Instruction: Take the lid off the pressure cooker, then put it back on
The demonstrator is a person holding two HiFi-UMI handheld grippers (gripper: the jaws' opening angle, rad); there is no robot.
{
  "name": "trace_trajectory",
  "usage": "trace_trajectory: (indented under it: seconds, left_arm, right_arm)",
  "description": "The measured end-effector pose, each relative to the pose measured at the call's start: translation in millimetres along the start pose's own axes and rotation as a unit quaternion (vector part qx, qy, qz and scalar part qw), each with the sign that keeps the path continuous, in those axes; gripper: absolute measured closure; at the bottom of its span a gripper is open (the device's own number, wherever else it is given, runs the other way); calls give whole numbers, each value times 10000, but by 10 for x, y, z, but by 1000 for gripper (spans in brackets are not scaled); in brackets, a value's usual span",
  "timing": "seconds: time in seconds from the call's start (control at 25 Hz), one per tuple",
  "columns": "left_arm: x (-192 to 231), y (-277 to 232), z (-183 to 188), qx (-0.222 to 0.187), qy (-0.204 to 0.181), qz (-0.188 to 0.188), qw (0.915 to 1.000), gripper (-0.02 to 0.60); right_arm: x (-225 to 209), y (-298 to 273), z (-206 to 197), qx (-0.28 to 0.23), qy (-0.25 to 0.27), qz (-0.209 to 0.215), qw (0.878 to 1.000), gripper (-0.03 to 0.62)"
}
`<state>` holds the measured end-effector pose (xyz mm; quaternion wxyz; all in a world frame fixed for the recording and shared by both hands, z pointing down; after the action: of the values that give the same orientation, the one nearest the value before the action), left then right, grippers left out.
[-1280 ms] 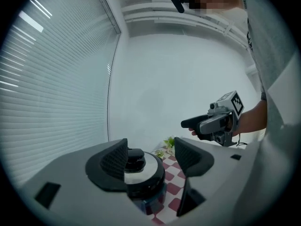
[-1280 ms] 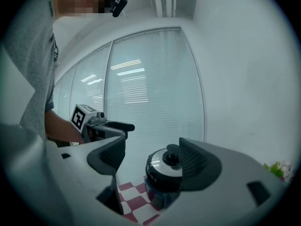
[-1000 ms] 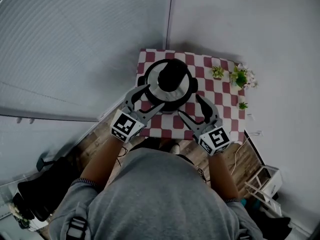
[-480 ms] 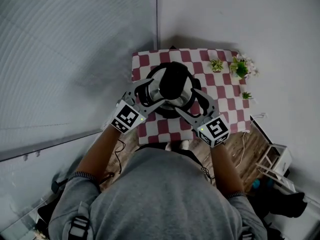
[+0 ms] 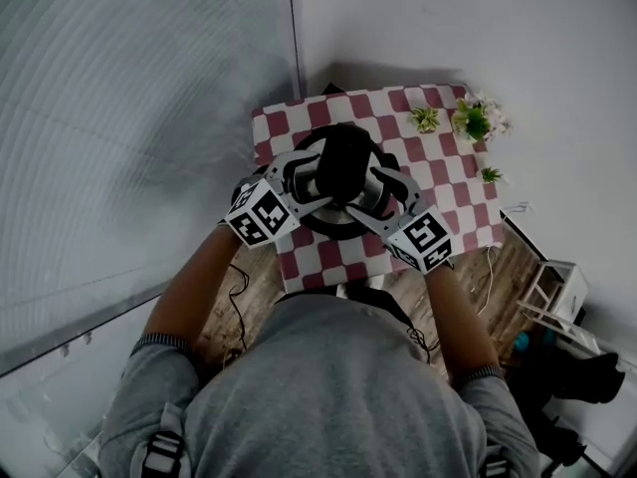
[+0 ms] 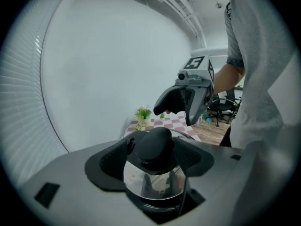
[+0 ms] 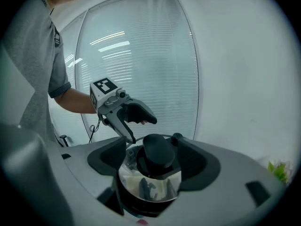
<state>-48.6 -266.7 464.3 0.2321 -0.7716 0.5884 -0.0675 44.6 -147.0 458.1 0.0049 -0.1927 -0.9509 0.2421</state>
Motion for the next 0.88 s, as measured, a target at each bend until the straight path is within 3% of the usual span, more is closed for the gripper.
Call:
trace_trajectory:
  seconds: [0.32,0.56,0.76,0.88]
  left_arm:
    - [83,-184,42,607,-814,-757,9920,256]
    - [102,-328,50,1168,-1231,-1276,9772,256]
    - [77,-434,34,1690,-1575,-1653,9588,256]
    - [76,-498,32,1910,-1674,-1764,9510,256]
  right_arm:
    - [-109,-157,-24,809,96,277,9963,244]
    - [-225,-277,-5,1366,146,507,9892,243]
    - [-229,-405,-58,2060,220,948,9737,243]
    - [-249,-462,-89,2434,249,1006,9644,243]
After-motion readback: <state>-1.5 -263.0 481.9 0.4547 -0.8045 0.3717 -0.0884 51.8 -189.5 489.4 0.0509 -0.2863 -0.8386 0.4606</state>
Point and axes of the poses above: the fingertips, and each gripper's own axes: y backward along the fingers, x to its left, z out of its top, the point moved 7 cm from there along y, backward along the fingers, and after that the axes turned 6 degrees about z, right-handed, at the moved point
